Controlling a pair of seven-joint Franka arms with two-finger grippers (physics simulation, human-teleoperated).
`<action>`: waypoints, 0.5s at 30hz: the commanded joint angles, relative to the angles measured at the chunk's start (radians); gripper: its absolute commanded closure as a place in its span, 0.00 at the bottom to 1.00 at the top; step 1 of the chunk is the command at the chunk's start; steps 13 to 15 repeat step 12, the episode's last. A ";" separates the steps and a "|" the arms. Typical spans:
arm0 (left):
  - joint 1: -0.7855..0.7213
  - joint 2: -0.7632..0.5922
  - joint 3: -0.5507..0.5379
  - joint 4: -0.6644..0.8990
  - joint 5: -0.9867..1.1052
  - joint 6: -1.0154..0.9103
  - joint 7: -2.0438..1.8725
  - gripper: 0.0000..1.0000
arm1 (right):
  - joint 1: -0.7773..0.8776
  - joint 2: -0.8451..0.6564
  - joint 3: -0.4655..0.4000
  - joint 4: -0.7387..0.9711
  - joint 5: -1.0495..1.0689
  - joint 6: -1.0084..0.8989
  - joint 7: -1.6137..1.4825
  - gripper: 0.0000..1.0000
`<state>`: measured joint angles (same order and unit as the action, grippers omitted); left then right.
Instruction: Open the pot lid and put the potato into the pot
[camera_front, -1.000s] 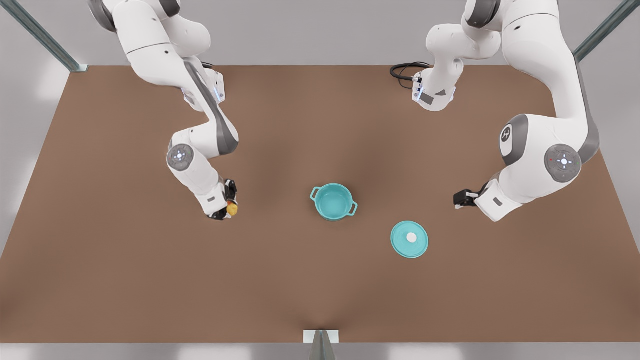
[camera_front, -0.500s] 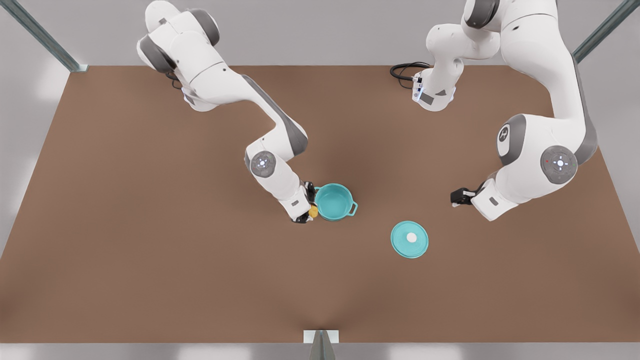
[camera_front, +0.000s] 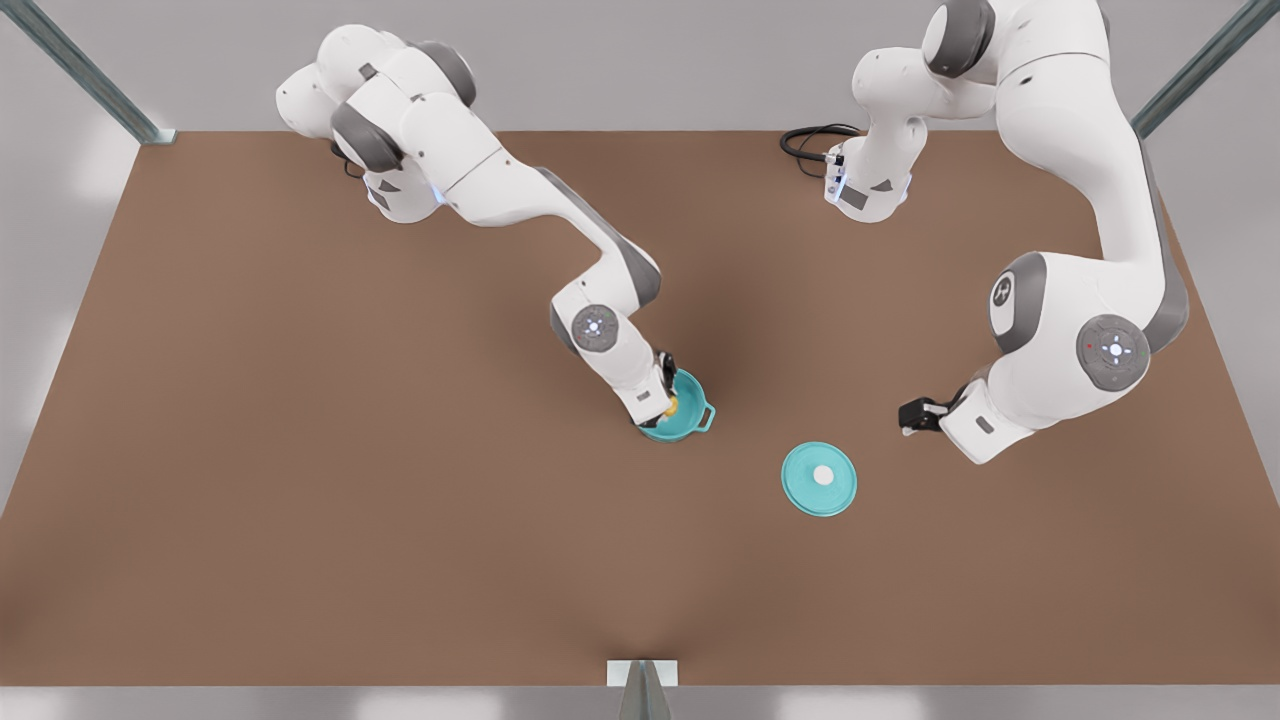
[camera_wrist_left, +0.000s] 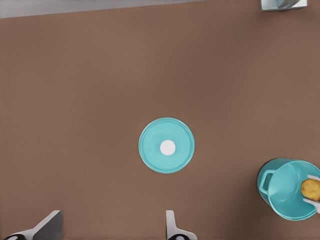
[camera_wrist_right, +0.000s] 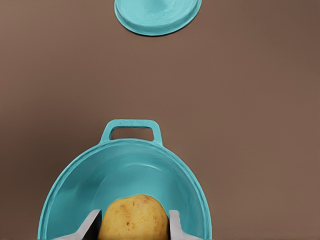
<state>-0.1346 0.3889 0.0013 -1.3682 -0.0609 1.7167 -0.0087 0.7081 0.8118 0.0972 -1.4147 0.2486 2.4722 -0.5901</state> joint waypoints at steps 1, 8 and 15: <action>0.003 0.001 0.000 0.000 -0.002 0.012 -0.002 0.00 | 0.008 0.020 -0.005 0.020 -0.014 0.053 0.185 0.55; 0.000 0.008 0.000 0.003 -0.003 0.040 0.003 0.00 | -0.013 -0.250 -0.230 0.039 0.011 -0.330 0.230 0.00; 0.001 0.008 0.000 0.003 -0.005 0.041 -0.001 0.00 | -0.424 -0.359 -0.476 0.019 -0.034 -0.708 0.010 0.00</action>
